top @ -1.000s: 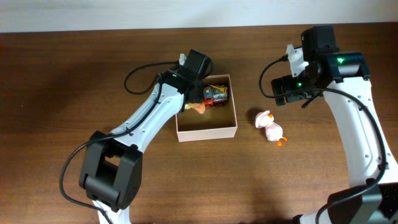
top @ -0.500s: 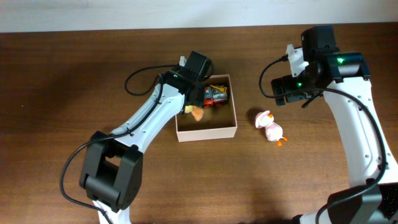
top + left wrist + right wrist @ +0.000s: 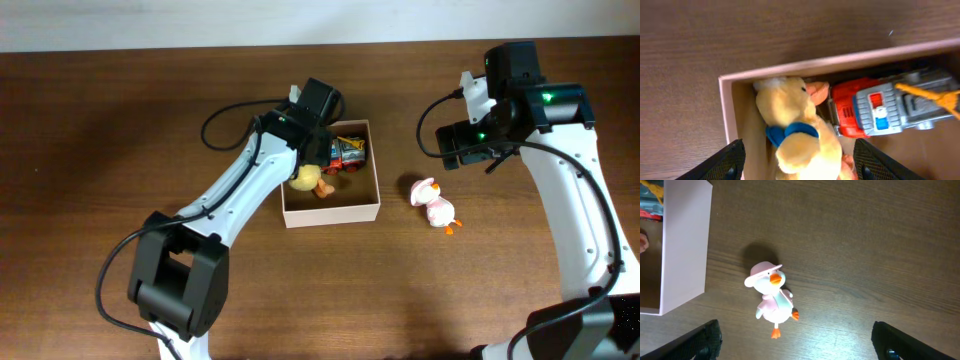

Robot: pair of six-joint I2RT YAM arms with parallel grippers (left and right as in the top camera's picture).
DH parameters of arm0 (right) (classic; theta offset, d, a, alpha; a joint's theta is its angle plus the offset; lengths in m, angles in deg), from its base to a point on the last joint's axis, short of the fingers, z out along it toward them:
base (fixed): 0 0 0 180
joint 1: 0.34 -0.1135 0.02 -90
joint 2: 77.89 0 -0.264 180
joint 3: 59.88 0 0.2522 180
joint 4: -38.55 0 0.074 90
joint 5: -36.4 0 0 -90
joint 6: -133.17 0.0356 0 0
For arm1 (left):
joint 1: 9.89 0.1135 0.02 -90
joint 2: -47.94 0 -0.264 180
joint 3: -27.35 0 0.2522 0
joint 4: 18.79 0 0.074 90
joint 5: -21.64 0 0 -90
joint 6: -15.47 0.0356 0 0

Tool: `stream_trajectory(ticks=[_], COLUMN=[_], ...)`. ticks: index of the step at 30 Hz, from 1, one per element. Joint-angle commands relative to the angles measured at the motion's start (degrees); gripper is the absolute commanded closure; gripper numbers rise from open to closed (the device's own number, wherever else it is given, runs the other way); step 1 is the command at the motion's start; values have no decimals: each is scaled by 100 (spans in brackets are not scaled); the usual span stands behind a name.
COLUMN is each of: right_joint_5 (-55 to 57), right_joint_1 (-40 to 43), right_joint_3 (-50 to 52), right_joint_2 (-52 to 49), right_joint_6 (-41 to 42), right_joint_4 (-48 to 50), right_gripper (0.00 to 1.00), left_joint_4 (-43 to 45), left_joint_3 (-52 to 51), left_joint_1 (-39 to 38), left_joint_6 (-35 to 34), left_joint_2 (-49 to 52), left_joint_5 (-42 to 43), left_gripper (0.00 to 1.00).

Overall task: Pack container
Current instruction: 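Open the left gripper and push the plush duck down into the box, then raise the left gripper and move it left over the black wheel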

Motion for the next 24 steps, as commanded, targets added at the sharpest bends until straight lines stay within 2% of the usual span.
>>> stream_trajectory(ticks=[1,6,13,18,24], right_joint_5=[68,68,68,68,70], right_joint_1=[31,31,31,31,31], right_joint_3=[-55,-55,-55,-55,-55], right_joint_2=[22,22,22,22,22], right_joint_6=[48,48,48,48,48], right_joint_4=[0,0,0,0,0], right_gripper=[1,1,1,1,1], left_joint_4=[-175,-1051,-2197,-2964,-3075], left_joint_3=[396,957,1036,1025,542], left_joint_1=[-24,31,337,518,542], left_joint_6=[-35,-37,-330,-509,-522], left_joint_2=[28,-203,-938,-1158,-1196], left_joint_5=[-125,-1060,-1010,-968,-966], left_gripper=[29,28,20,18,17])
